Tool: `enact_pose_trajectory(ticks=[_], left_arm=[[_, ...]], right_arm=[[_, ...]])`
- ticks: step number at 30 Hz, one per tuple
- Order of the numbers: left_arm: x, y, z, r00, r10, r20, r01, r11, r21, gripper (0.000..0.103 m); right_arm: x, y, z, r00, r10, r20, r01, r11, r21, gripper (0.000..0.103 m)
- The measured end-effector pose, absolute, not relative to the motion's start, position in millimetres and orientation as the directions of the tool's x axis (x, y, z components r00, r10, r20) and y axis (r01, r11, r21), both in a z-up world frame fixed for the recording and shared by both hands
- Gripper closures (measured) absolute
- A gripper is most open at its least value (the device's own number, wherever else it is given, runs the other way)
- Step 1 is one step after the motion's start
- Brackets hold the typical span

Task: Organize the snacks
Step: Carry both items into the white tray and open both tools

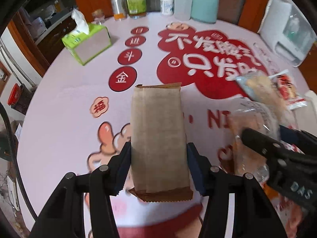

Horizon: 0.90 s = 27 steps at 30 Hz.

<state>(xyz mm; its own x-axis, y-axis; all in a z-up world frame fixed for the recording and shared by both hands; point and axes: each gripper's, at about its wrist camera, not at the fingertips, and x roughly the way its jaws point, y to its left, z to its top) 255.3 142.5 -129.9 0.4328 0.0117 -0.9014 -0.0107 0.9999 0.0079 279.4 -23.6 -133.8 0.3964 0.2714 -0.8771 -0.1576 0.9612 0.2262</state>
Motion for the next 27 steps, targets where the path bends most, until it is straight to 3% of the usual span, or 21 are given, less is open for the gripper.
enact_pose_trajectory(ticks=[13, 19, 27], left_arm=[[125, 70, 3, 0.669, -0.113, -0.734, 0.205, 0.978, 0.036, 0.050], [99, 4, 43, 0.729, -0.212, -0.651, 0.320, 0.946, 0.050, 0.049], [108, -103, 43, 0.696, -0.329, -0.638, 0.449, 0.893, 0.029, 0.049]], right_arm=[[141, -98, -21, 0.673, 0.315, -0.670, -0.180, 0.947, 0.264, 0.037], [91, -166, 10, 0.789, 0.202, -0.580, -0.056, 0.964, 0.260, 0.037], [58, -256, 19, 0.846, -0.039, -0.531, 0.196, 0.951, 0.241, 0.036]])
